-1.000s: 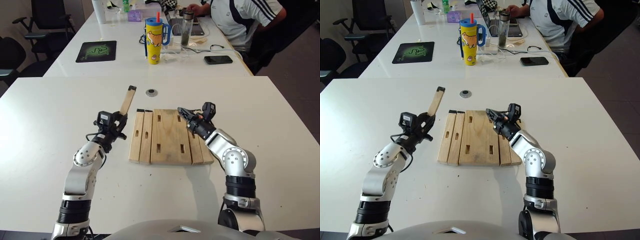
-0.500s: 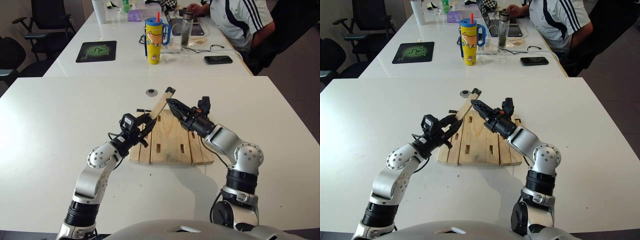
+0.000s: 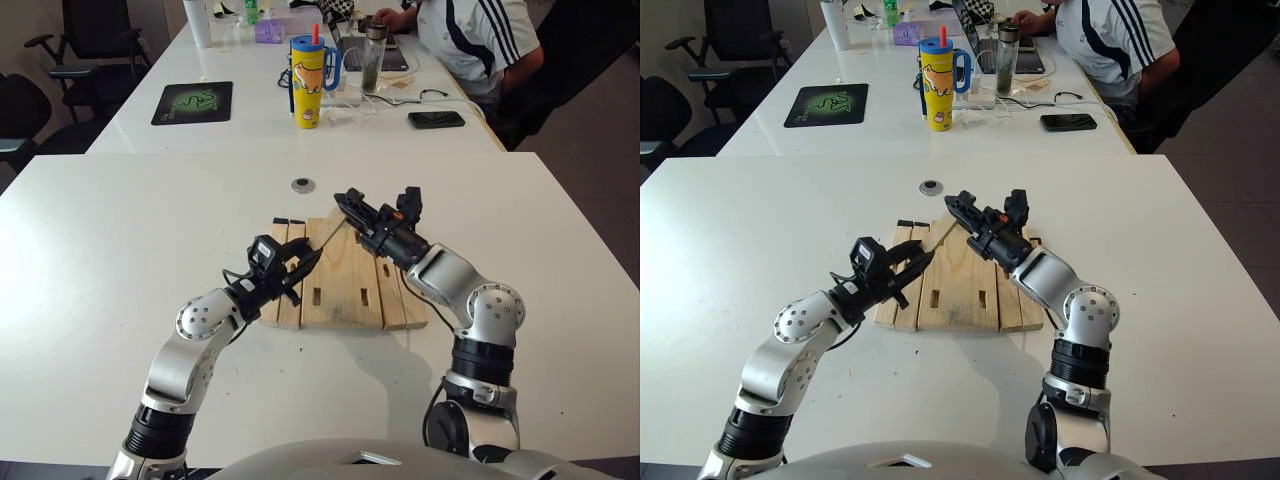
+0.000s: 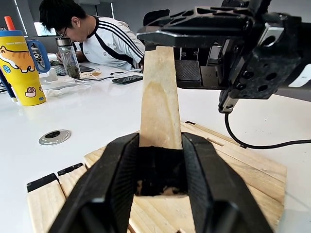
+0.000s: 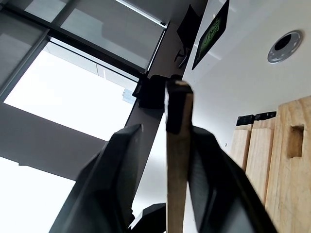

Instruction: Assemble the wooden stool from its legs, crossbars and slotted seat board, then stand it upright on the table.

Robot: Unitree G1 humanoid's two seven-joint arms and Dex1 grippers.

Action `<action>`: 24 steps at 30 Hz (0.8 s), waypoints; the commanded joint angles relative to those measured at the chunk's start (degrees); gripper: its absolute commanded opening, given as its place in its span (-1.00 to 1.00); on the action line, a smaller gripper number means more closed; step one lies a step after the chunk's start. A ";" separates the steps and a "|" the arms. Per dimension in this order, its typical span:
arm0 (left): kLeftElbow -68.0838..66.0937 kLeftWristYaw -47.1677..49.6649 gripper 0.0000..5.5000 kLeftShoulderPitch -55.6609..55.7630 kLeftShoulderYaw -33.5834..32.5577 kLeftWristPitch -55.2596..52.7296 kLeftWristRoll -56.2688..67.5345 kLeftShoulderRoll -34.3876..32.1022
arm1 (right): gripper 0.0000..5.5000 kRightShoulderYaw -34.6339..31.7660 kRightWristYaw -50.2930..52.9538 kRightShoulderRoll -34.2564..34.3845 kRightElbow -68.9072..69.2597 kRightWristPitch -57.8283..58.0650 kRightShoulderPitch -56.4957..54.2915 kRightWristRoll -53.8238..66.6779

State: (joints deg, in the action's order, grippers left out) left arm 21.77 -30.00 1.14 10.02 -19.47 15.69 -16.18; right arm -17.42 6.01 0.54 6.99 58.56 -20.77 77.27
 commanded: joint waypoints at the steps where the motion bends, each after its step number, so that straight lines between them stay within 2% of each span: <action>1: 0.82 -0.32 -0.51 -0.26 0.34 -0.83 0.38 -0.42 | -0.68 0.80 0.60 -0.60 0.39 -0.70 0.08 0.69; 4: 0.98 -0.42 -0.51 -0.45 0.53 -0.95 0.56 -0.38 | -0.83 1.06 0.59 -0.83 0.31 -0.94 0.12 0.88; 12: 1.08 -0.45 -0.51 -0.69 0.35 -1.31 1.39 -0.24 | -0.84 1.65 -0.11 -1.68 1.18 -2.49 0.39 -0.41; 13: 1.00 -0.27 -0.38 -0.64 0.13 -1.31 1.43 -0.18 | -0.84 1.83 -0.37 -1.96 1.61 -3.26 0.49 -1.59; 19: -1.11 3.95 -0.11 -0.35 -4.44 -0.71 2.38 1.68 | -0.84 6.39 -5.30 -7.21 6.96 -13.48 2.62 -19.04; 24: -4.74 10.42 -0.35 0.05 -11.76 0.19 4.28 5.31 | -0.84 9.53 -7.91 -10.28 12.85 -23.09 9.29 -32.97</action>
State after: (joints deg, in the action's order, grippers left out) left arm 18.35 -21.96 1.00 0.97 -19.61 19.22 -12.15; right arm -8.96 -0.92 -8.55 17.12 39.07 -14.37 49.29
